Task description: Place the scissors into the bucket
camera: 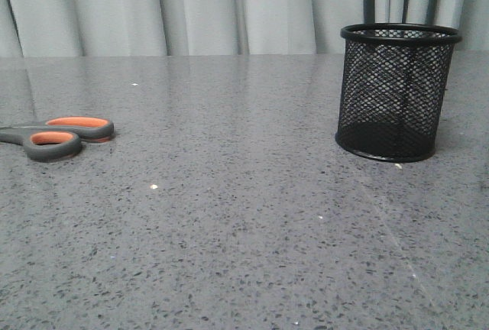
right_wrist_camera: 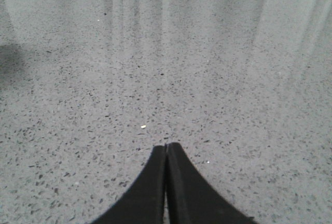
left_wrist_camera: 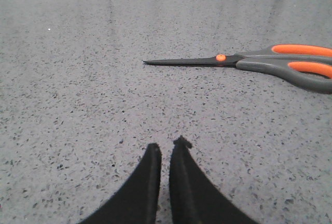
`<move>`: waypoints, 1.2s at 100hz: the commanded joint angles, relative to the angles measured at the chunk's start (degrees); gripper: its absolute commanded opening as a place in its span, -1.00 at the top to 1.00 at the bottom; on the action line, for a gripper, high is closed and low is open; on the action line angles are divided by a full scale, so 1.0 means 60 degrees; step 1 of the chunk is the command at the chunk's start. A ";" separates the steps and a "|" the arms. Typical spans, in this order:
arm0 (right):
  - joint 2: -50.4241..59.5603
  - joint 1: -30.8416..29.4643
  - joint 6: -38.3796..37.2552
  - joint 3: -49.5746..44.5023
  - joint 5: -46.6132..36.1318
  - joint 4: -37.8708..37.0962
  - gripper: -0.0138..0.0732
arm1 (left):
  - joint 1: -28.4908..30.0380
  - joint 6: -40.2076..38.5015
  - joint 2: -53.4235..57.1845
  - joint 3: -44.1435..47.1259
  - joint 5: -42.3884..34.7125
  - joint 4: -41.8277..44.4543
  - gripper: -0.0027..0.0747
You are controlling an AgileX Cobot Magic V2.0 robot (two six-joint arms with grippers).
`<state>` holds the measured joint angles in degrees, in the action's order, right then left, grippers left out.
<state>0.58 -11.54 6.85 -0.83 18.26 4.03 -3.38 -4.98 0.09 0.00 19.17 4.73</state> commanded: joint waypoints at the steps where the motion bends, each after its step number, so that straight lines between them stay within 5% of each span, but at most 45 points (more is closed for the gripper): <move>1: 0.0216 -0.0063 0.0024 -0.0050 -0.0397 -0.0064 0.79 | 0.0021 -0.0082 0.0273 0.0378 -0.0478 -0.0089 0.87; 70: 0.0216 -0.0063 0.0024 -0.0050 -0.0397 -0.0064 0.79 | 0.0021 -0.0046 0.0273 0.0378 -0.0478 0.0345 0.88; 101: 0.0216 -0.0063 0.0024 -0.0050 -0.2518 -0.0120 0.79 | 0.0021 -0.0046 0.0273 0.0378 -0.1980 0.0861 0.87; 108: 0.0216 -0.0063 0.0007 -0.0050 -0.3249 0.0912 0.79 | 0.0021 -0.0083 0.0273 0.0378 -0.2747 -0.0135 0.87; 120: 0.0216 -0.0063 0.0007 -0.0050 -0.4289 0.4407 0.79 | 0.0021 -0.0083 0.0273 0.0378 -0.3654 -0.2324 0.87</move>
<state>0.58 -11.54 6.85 -0.83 2.12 17.80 -3.38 -4.98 0.09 0.00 6.10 -0.52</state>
